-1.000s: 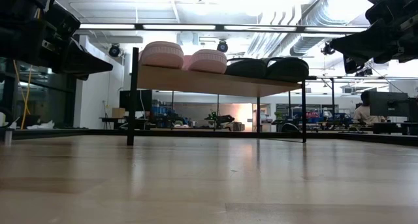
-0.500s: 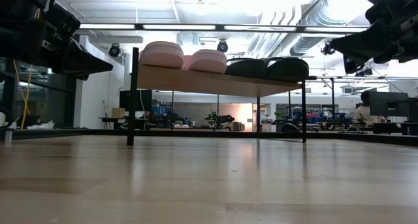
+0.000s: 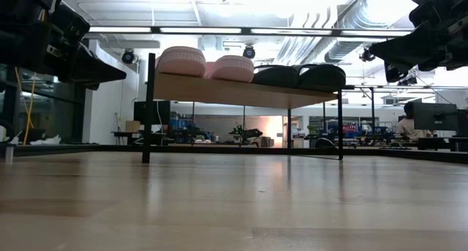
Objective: Pick and place slides into the shelf
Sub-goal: Return to Home Position
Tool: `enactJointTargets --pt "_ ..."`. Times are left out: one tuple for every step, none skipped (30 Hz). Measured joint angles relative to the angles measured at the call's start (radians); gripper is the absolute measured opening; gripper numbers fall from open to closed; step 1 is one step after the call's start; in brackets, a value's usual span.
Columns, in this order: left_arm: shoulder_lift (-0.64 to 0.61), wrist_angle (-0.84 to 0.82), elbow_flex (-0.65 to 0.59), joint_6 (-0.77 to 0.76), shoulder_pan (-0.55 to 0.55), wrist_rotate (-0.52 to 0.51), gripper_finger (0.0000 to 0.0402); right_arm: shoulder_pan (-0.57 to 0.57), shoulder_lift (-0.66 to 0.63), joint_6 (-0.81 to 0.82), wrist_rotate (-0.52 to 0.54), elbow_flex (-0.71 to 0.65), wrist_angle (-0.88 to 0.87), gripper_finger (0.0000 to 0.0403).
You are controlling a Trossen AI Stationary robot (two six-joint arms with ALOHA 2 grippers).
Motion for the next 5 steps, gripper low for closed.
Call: enactJointTargets --pt "0.000 0.000 0.000 0.000 0.000 0.000 0.0001 0.000 0.000 0.000 0.000 0.000 0.000 0.0000" --pt "0.000 0.000 0.000 0.000 0.000 0.000 0.0001 0.000 0.000 0.000 0.000 0.000 0.000 0.0000" --pt "0.000 0.000 0.000 0.000 0.000 0.000 0.0001 0.000 0.000 0.000 0.000 0.000 0.000 0.0000" --pt "0.000 0.000 0.000 0.000 0.000 0.000 0.0001 0.000 0.000 0.000 0.000 0.000 0.000 0.0000" --pt "0.000 0.000 0.000 0.000 0.000 0.000 0.0001 0.000 0.000 0.000 0.000 0.000 0.000 0.0000"
